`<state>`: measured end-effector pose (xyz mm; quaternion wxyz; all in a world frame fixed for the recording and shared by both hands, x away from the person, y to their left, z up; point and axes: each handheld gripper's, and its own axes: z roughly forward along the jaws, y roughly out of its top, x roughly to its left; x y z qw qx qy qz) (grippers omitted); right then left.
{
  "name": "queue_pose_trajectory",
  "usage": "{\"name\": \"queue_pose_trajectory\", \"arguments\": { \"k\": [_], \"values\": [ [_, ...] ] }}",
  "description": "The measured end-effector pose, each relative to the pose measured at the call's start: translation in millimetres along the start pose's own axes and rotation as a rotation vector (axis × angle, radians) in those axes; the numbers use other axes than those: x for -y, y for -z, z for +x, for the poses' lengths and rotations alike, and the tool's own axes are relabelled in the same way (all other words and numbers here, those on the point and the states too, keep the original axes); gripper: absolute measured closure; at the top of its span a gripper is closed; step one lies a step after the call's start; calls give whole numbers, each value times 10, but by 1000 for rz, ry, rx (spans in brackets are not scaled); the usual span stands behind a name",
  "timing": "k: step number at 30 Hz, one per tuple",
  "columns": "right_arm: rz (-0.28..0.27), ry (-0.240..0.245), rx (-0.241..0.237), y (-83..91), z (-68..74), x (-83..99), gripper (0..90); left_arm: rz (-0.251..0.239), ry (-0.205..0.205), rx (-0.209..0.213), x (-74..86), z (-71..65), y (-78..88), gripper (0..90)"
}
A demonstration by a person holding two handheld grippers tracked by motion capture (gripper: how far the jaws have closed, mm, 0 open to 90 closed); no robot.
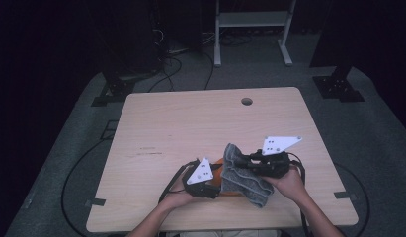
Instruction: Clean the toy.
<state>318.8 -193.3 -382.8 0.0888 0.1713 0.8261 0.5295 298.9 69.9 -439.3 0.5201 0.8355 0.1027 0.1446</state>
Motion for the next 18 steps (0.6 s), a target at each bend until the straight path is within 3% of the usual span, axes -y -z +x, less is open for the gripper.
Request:
{"name": "queue_pose_trajectory", "arguments": {
  "k": [3,6,9,12,15,18],
  "values": [
    [-17,-23,21,55,-64,70,780,-2,12,4,7,18,4,373],
    [-20,-94,52,169,-158,278,780,-11,45,10,26,66,18,364],
    [-21,-127,52,199,-189,407,780,-30,94,9,50,125,23,359],
    [-33,-172,36,207,-187,530,780,-33,110,4,54,147,18,353],
    [-26,-173,34,224,-163,568,779,-34,133,-4,58,163,27,353],
    [-18,-167,27,230,-108,577,779,-49,192,-11,77,224,44,353]
  ]
}}
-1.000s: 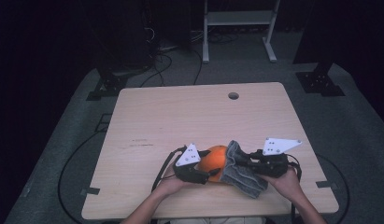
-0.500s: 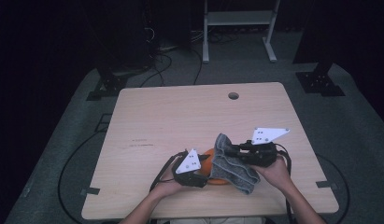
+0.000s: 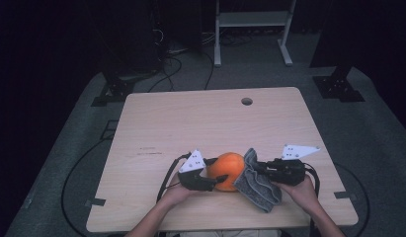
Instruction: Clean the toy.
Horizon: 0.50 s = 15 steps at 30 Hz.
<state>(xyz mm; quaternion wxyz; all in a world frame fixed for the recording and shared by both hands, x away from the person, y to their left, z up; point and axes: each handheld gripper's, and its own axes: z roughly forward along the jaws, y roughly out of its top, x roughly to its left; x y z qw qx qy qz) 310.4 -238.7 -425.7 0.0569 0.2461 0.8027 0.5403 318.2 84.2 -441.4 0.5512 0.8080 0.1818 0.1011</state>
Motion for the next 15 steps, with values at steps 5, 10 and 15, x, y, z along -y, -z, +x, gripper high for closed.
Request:
{"name": "queue_pose_trajectory", "arguments": {
  "k": [5,10,15],
  "values": [
    [-4,19,-28,-34,94,-33,779,-10,46,-5,5,48,2,356],
    [-30,87,-68,-113,233,-254,778,-3,8,-13,-16,-30,-43,362],
    [-14,108,-59,-153,203,-333,779,-7,-12,27,-17,8,4,206]
  ]
}}
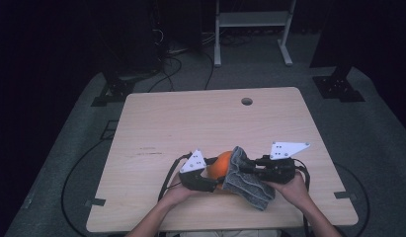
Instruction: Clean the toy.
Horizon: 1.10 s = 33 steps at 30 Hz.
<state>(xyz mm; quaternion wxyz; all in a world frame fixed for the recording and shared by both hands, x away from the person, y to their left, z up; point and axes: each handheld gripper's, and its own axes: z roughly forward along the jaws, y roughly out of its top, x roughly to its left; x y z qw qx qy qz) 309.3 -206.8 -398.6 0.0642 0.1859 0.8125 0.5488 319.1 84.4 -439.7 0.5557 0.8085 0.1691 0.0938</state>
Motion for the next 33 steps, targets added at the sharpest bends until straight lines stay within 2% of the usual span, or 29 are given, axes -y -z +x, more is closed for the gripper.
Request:
{"name": "queue_pose_trajectory", "arguments": {
  "k": [1,3,5,7,11,13,14,15,17,20,21,23,25,26,27,30,33],
  "values": [
    [-6,-12,-2,13,-11,25,779,0,11,4,-6,27,2,206],
    [-10,-20,-5,38,-8,76,778,33,41,5,-6,78,-63,69],
    [-7,-16,-1,44,-4,78,778,46,53,18,7,84,-91,58],
    [4,-10,6,56,-4,72,778,57,62,48,25,83,-120,99],
    [-3,-5,9,45,39,1,778,56,-17,8,-11,-16,-129,289],
    [-36,15,-17,-18,99,-97,778,64,-71,-9,-35,-101,-153,313],
    [-31,54,-20,-117,158,-190,778,64,-88,-21,-45,-135,-156,338],
    [-17,76,-8,-156,168,-213,778,51,-81,-40,-42,-140,-130,354],
    [-15,75,-2,-164,155,-211,779,37,-71,-39,-35,-124,-106,374],
    [-34,28,26,-65,16,-101,779,0,-68,-57,-62,-105,-56,393],
    [-39,-5,34,-10,-39,-46,780,-3,-63,-61,-84,-102,-45,393],
    [-31,-37,75,89,-107,47,779,-7,-67,-69,-120,-97,-17,393],
    [-34,-55,87,175,-127,95,779,-1,-70,-73,-156,-97,19,395],
    [-47,-60,83,193,-115,91,779,20,-85,-80,-194,-111,36,397],
    [-68,-59,66,208,-65,53,779,30,-90,-83,-219,-118,46,397],
    [-99,-15,22,156,80,-78,779,44,-91,-81,-258,-127,62,396],
    [-85,49,0,-5,213,-222,779,27,-90,-71,-281,-159,107,396]
  ]
}}
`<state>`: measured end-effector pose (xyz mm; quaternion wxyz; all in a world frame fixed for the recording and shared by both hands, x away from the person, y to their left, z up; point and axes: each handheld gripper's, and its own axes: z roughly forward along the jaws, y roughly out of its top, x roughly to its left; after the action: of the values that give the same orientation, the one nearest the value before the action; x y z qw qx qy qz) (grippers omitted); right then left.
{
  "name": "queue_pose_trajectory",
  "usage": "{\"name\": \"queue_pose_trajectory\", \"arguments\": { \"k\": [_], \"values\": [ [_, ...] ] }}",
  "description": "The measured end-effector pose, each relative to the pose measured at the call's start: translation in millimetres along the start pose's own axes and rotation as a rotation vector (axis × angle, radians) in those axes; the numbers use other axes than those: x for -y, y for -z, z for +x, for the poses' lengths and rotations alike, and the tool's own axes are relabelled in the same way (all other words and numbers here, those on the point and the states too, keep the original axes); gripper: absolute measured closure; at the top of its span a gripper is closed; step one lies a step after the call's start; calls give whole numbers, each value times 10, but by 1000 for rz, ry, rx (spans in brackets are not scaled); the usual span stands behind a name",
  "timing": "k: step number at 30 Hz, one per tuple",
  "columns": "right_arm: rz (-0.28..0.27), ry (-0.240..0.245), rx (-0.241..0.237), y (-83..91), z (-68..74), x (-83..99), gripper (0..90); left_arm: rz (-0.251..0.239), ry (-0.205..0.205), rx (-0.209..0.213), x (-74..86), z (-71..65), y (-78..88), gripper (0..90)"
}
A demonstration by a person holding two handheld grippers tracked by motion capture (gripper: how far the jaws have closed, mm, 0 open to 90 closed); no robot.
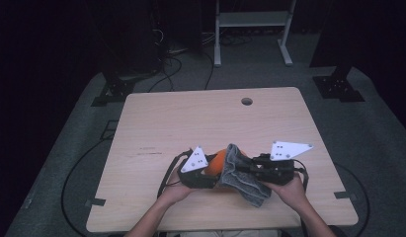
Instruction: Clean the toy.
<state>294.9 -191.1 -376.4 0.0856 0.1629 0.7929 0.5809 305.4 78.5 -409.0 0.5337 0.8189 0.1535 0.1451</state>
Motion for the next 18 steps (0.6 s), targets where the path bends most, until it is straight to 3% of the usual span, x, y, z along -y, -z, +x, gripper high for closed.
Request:
{"name": "queue_pose_trajectory", "arguments": {
  "k": [3,5,9,12,15,16,17,18],
  "values": [
    [21,-44,-9,-88,-85,63,779,34,-7,-2,43,23,10,384],
    [39,-66,-3,-111,-134,135,779,64,8,21,95,67,-9,353],
    [38,-128,-11,-112,-228,302,779,40,38,64,124,134,-1,186],
    [53,-130,13,-54,-273,341,779,49,68,35,161,229,56,112],
    [51,-174,43,51,-369,456,778,72,109,55,239,310,36,106],
    [47,-185,48,68,-394,485,778,98,108,92,270,326,-4,138],
    [47,-200,54,101,-433,527,777,100,102,105,284,320,-28,209],
    [51,-212,52,115,-454,548,776,97,94,98,286,299,-53,226]
  ]
}}
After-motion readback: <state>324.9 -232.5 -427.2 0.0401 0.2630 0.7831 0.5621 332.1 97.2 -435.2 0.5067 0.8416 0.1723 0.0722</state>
